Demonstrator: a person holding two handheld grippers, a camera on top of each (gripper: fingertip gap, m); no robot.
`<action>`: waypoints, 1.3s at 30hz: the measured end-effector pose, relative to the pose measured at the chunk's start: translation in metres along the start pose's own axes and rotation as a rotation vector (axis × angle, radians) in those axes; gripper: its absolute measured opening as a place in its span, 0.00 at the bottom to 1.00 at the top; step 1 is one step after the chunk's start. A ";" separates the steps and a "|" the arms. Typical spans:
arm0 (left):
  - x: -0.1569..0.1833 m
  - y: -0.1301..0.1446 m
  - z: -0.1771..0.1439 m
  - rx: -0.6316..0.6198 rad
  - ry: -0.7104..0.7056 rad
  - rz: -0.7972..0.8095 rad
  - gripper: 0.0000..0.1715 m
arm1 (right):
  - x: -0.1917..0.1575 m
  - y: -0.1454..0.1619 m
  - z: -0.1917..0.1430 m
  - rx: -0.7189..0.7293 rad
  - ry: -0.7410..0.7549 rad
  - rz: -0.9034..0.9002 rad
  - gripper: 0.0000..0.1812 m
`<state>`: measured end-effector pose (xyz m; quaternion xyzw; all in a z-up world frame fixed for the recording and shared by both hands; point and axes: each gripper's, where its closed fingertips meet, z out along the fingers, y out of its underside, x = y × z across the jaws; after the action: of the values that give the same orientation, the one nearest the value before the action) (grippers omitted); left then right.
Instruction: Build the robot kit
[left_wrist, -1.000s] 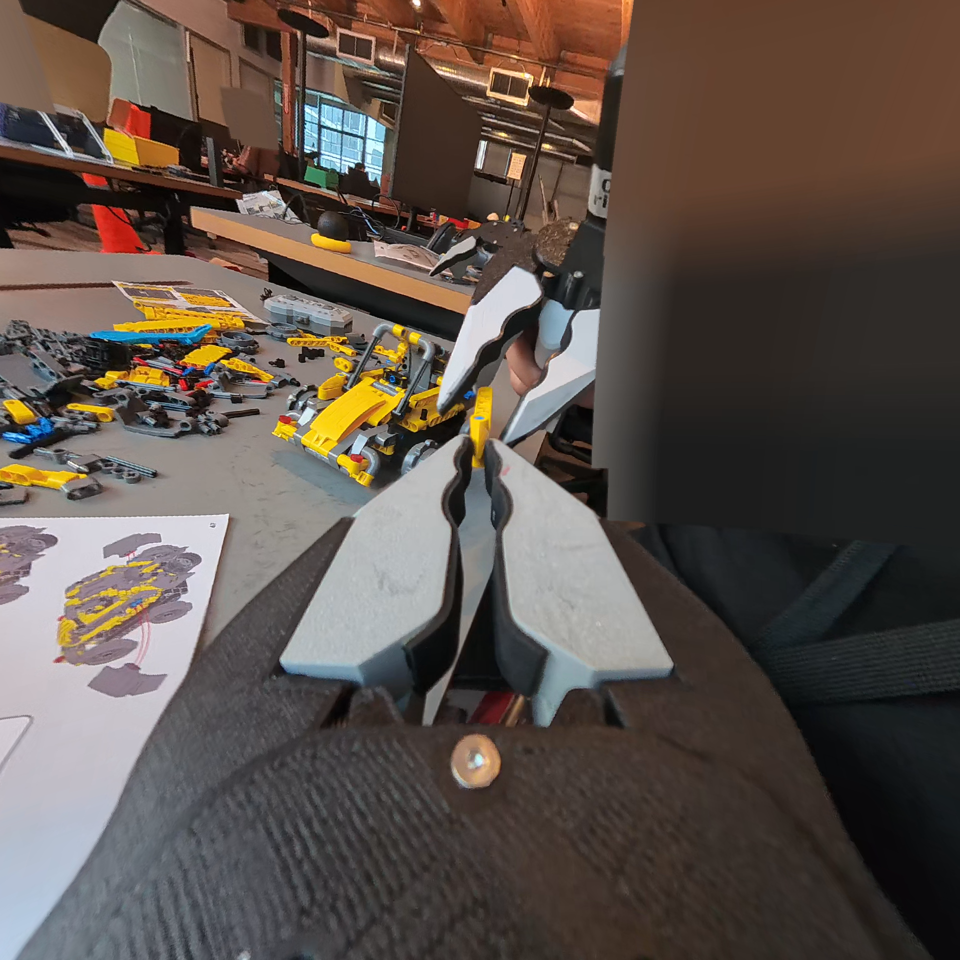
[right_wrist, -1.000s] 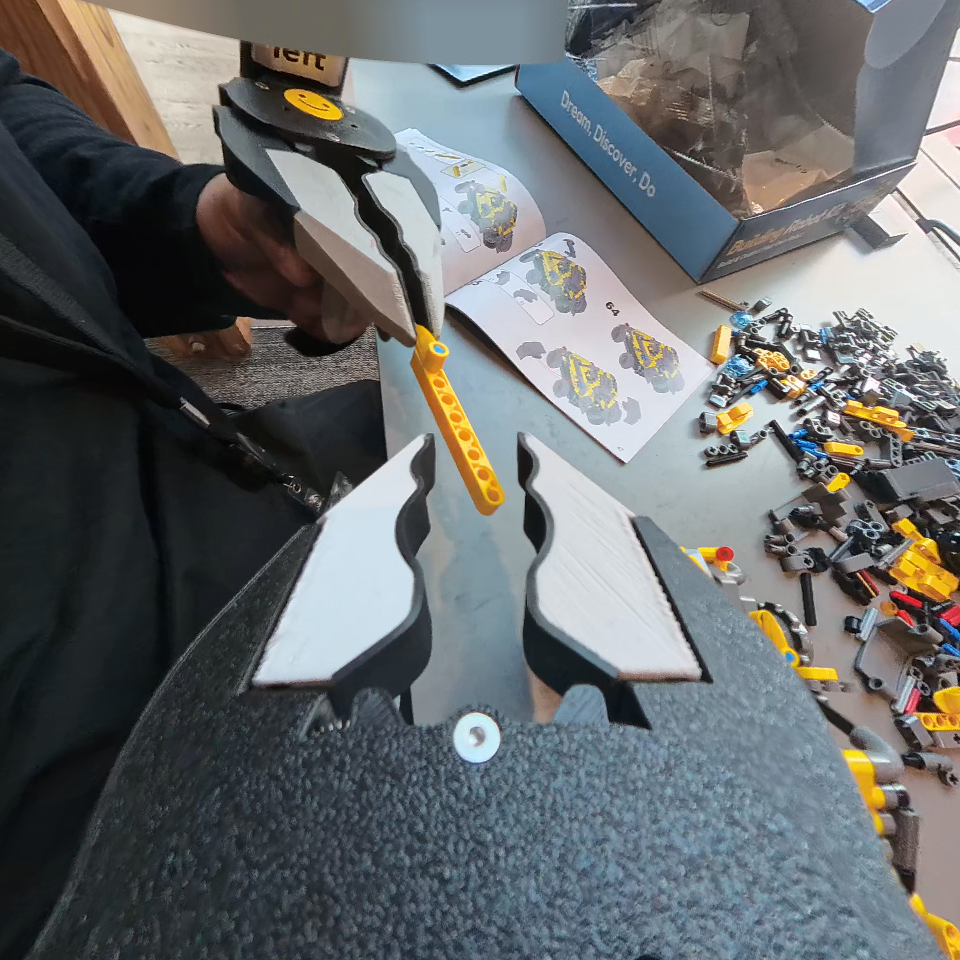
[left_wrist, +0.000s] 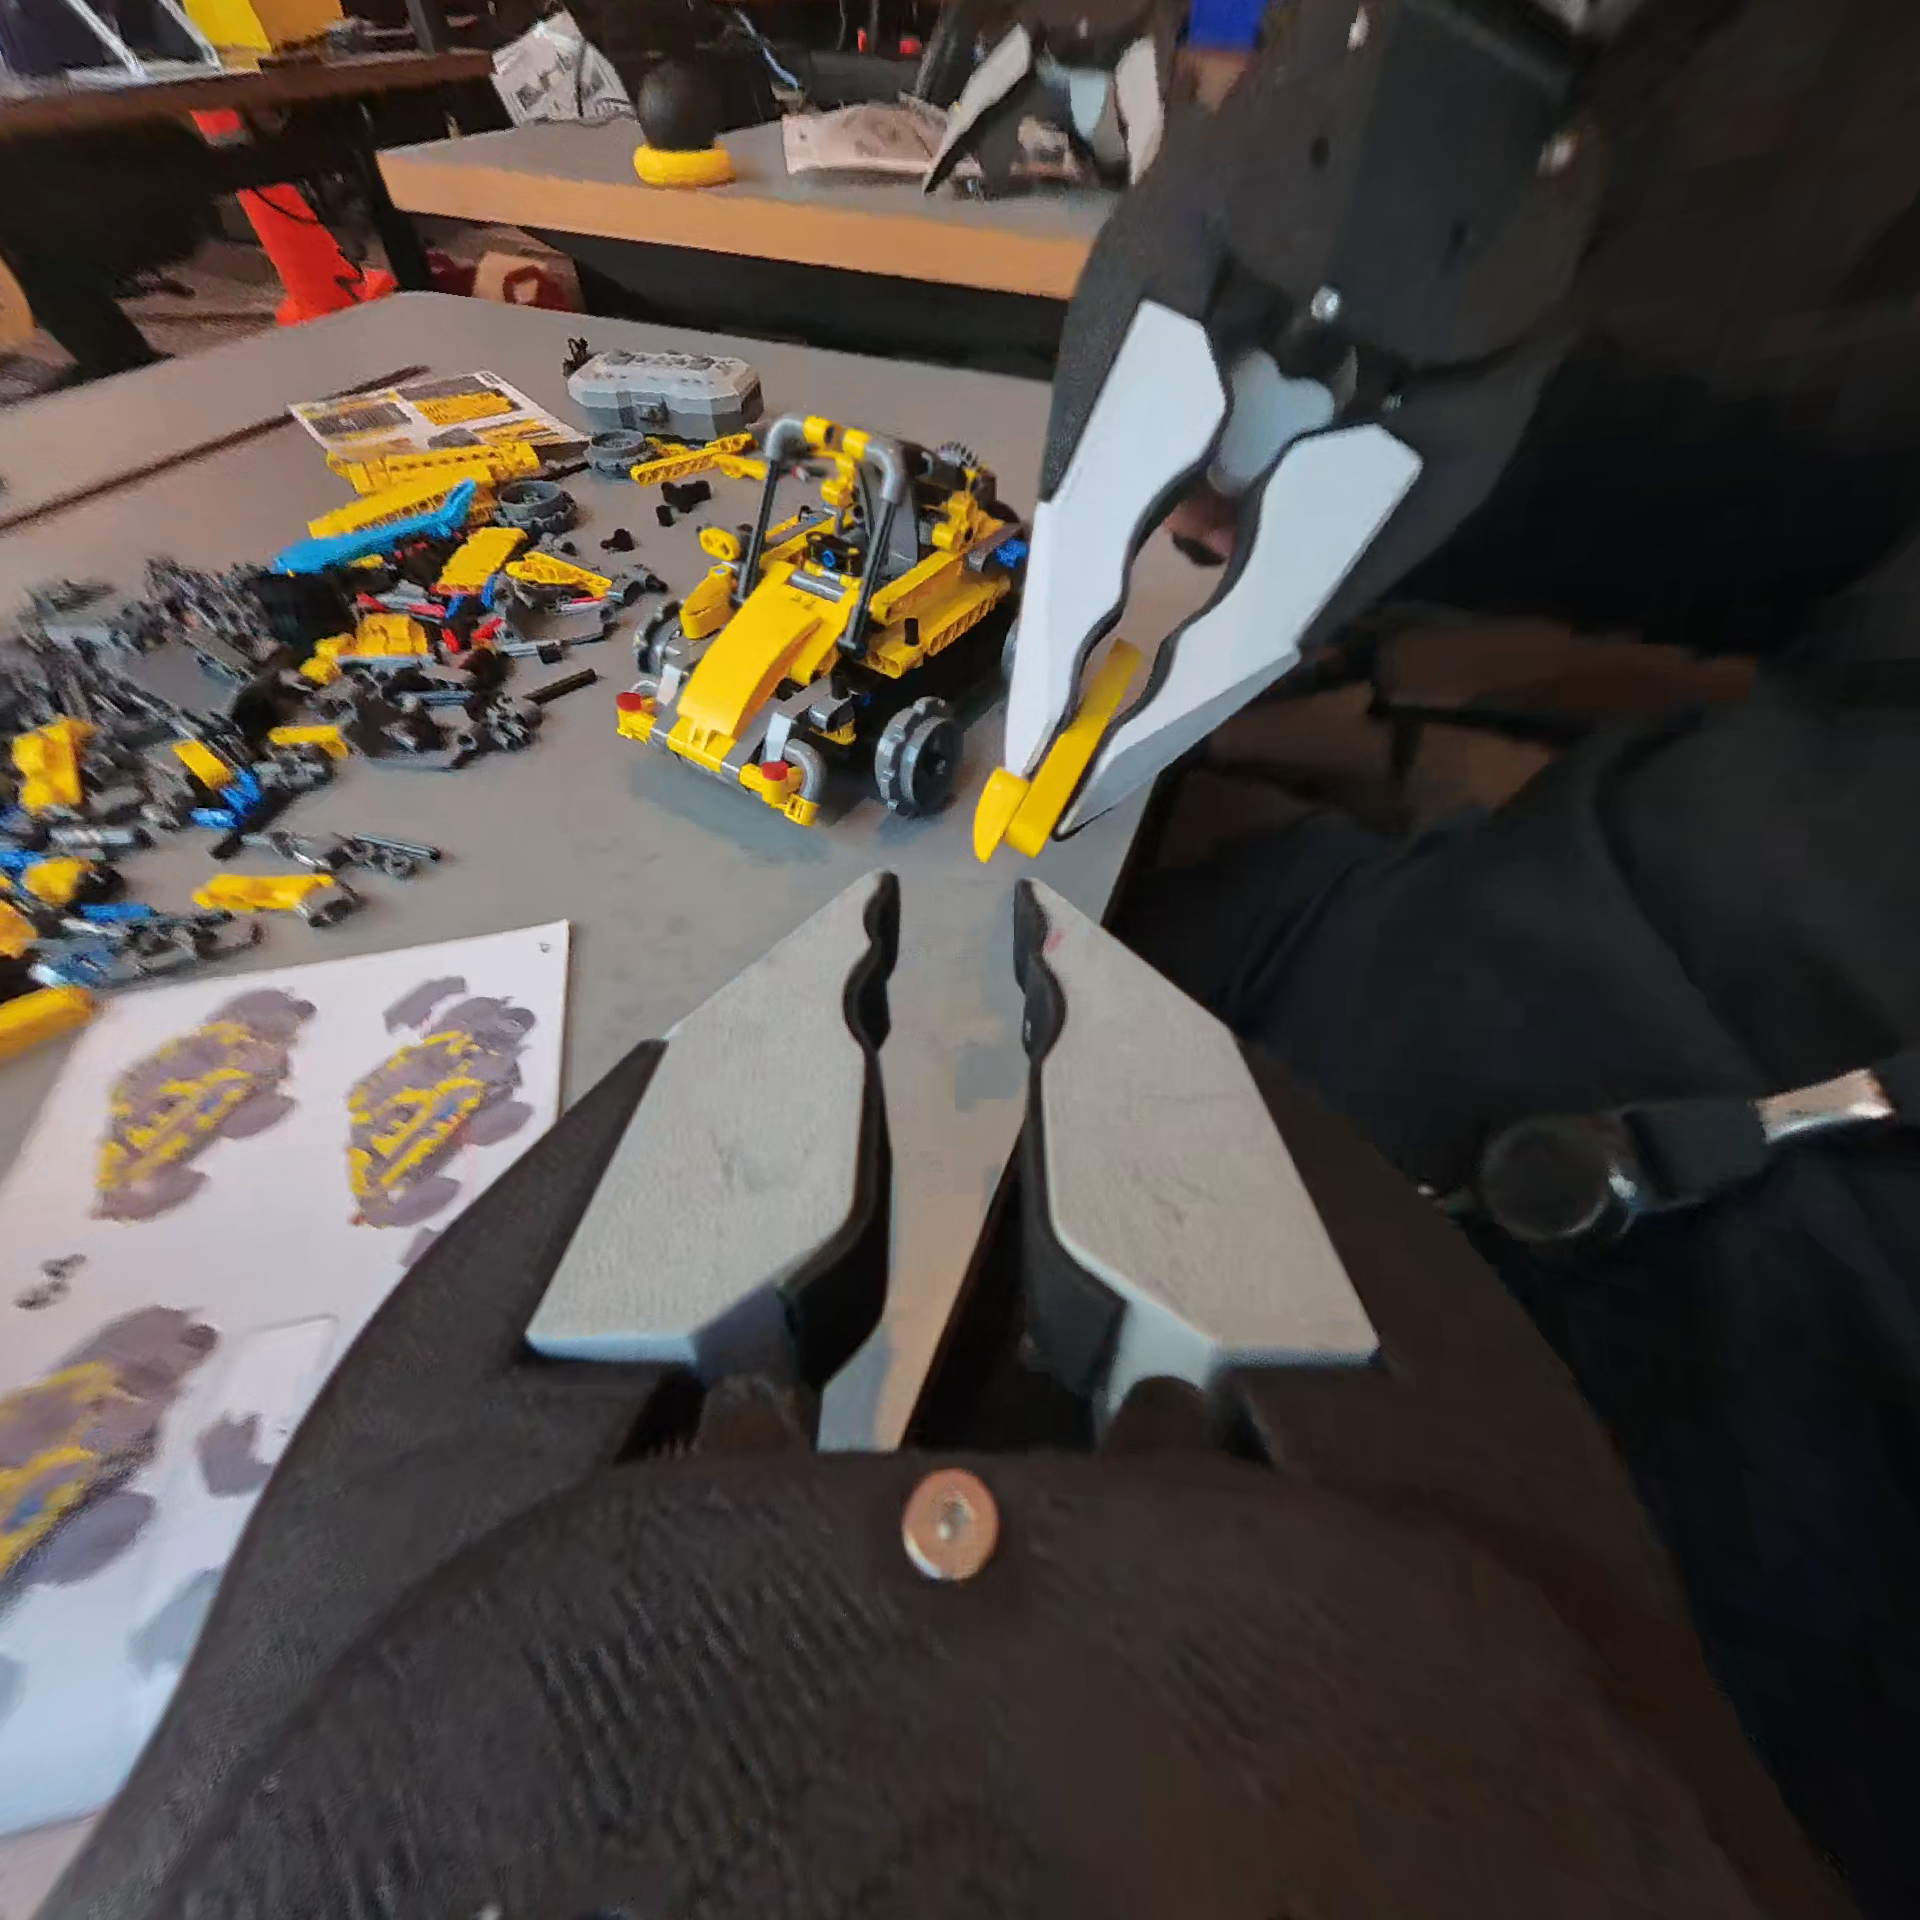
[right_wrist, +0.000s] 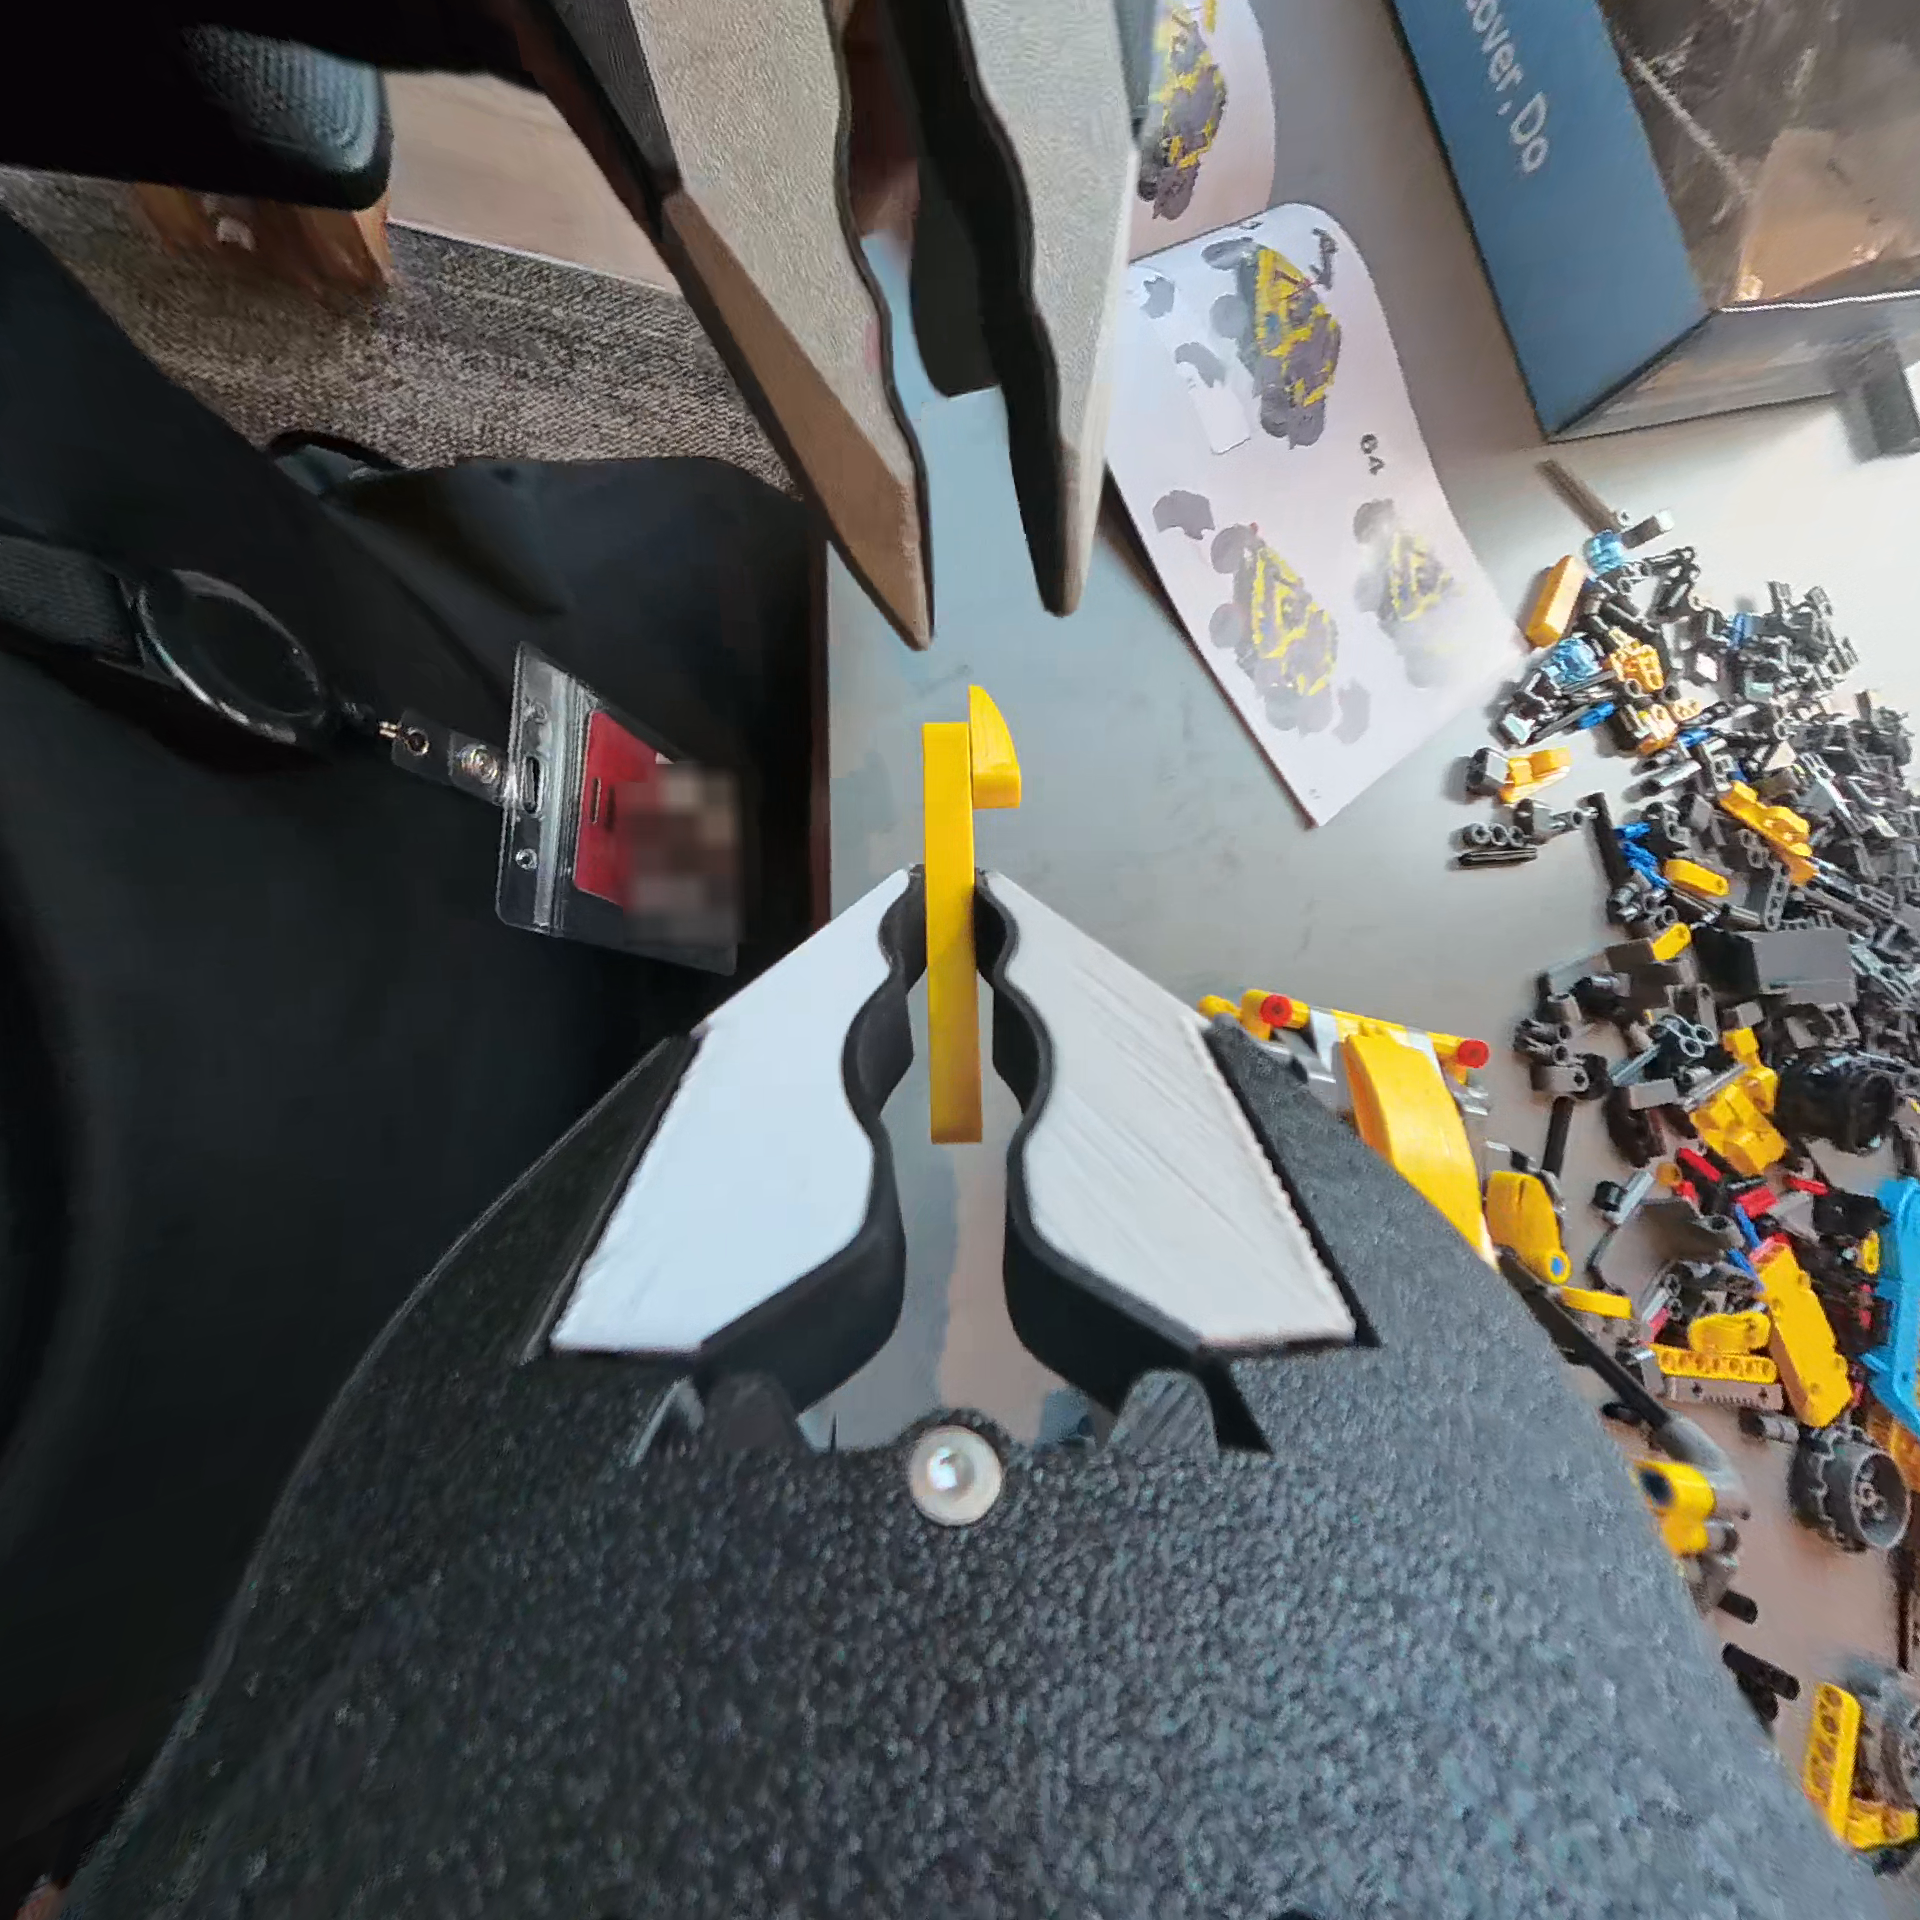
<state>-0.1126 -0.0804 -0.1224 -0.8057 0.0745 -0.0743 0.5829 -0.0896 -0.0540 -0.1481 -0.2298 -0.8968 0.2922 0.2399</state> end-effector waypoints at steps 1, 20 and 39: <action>0.002 0.001 0.002 -0.035 -0.011 0.067 0.11 | -0.003 0.002 0.001 -0.009 -0.010 -0.015 0.04; 0.051 0.046 0.018 -0.223 0.198 -0.063 0.13 | -0.061 -0.019 -0.012 0.282 -0.387 0.372 0.04; 0.064 -0.010 0.014 0.315 0.241 -0.656 0.11 | -0.032 -0.027 -0.013 0.271 0.375 0.014 0.04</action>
<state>-0.0468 -0.0775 -0.1148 -0.6726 -0.1318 -0.3618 0.6320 -0.0648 -0.0860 -0.1312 -0.2518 -0.7875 0.3640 0.4290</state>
